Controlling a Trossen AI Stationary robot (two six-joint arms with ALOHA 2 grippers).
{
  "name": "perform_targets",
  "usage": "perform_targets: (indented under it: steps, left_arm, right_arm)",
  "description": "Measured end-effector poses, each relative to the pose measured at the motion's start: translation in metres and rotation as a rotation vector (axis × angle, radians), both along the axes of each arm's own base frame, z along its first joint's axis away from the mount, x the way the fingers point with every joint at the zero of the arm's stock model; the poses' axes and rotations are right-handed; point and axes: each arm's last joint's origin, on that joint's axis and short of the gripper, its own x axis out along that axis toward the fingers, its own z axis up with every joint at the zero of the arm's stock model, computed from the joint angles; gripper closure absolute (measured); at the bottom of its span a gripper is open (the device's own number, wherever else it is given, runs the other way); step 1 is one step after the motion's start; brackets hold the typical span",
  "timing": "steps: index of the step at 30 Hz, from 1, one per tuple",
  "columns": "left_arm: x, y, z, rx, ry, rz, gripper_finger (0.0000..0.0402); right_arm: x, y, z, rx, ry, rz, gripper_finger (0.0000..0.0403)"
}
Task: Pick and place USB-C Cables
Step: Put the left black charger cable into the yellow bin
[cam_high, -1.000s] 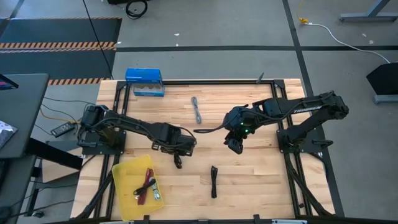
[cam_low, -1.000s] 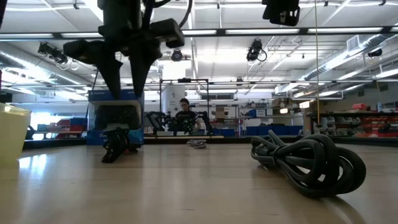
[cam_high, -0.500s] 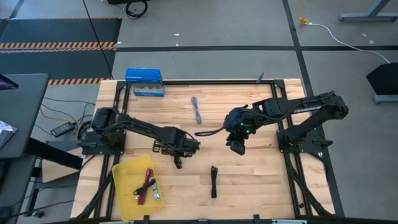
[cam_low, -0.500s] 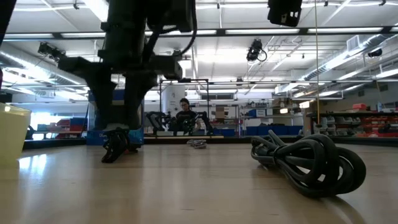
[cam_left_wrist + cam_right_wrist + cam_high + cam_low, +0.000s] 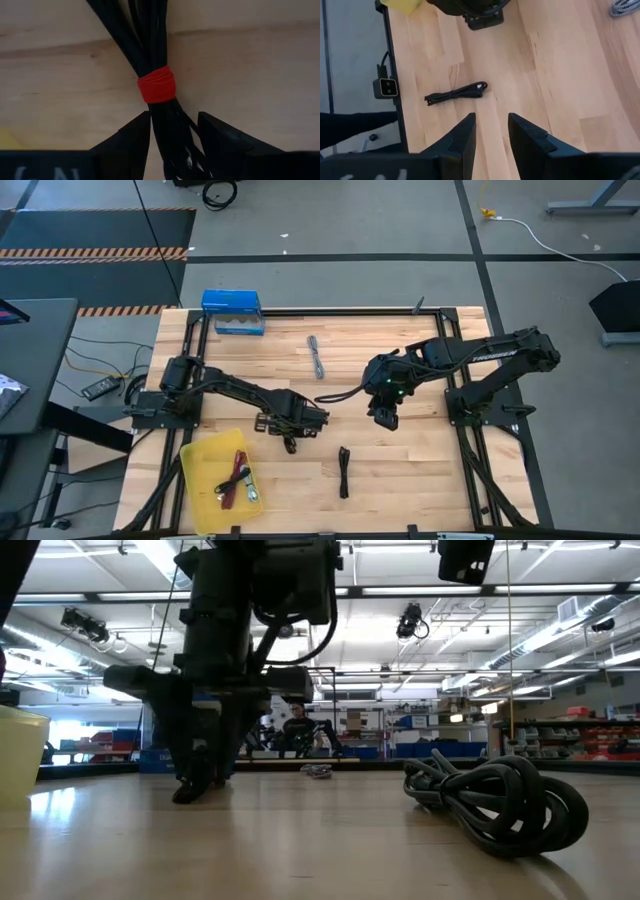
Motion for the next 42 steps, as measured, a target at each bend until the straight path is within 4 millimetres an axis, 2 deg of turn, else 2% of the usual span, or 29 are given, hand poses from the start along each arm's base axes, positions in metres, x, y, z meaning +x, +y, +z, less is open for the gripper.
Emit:
perform_targets:
  steps: [5, 13, 19, 23, 29, 37, 42]
  left_arm:
    - [0.002, -0.001, 0.001, -0.014, -0.019, -0.001, 0.0253]
    - [0.016, -0.013, 0.004, -0.091, -0.181, -0.040, 0.0382]
    - [0.025, -0.020, 0.014, -0.129, -0.317, -0.075, 0.0386]
    - [0.020, -0.017, 0.037, -0.083, -0.394, -0.088, 0.0387]
    - [0.005, -0.011, 0.091, 0.039, -0.577, -0.074, 0.0387]
    - [-0.038, -0.016, 0.164, 0.176, -0.809, -0.135, 0.0387]
    - [-0.073, -0.026, 0.191, 0.166, -0.846, -0.199, 0.0387]
  right_arm:
    - [0.000, 0.000, 0.000, -0.001, -0.003, 0.008, 0.0283]
    - [-0.003, 0.002, -0.001, -0.005, 0.028, 0.017, 0.0283]
    - [-0.005, 0.005, -0.002, -0.010, 0.043, 0.033, 0.0283]
    - [-0.007, 0.007, -0.003, -0.016, 0.069, 0.042, 0.0283]
    - [-0.008, 0.006, -0.004, -0.040, 0.072, 0.030, 0.0283]
    - [-0.007, 0.004, -0.004, -0.098, 0.064, -0.024, 0.0283]
    - [-0.006, 0.003, -0.004, -0.104, 0.061, -0.079, 0.0283]
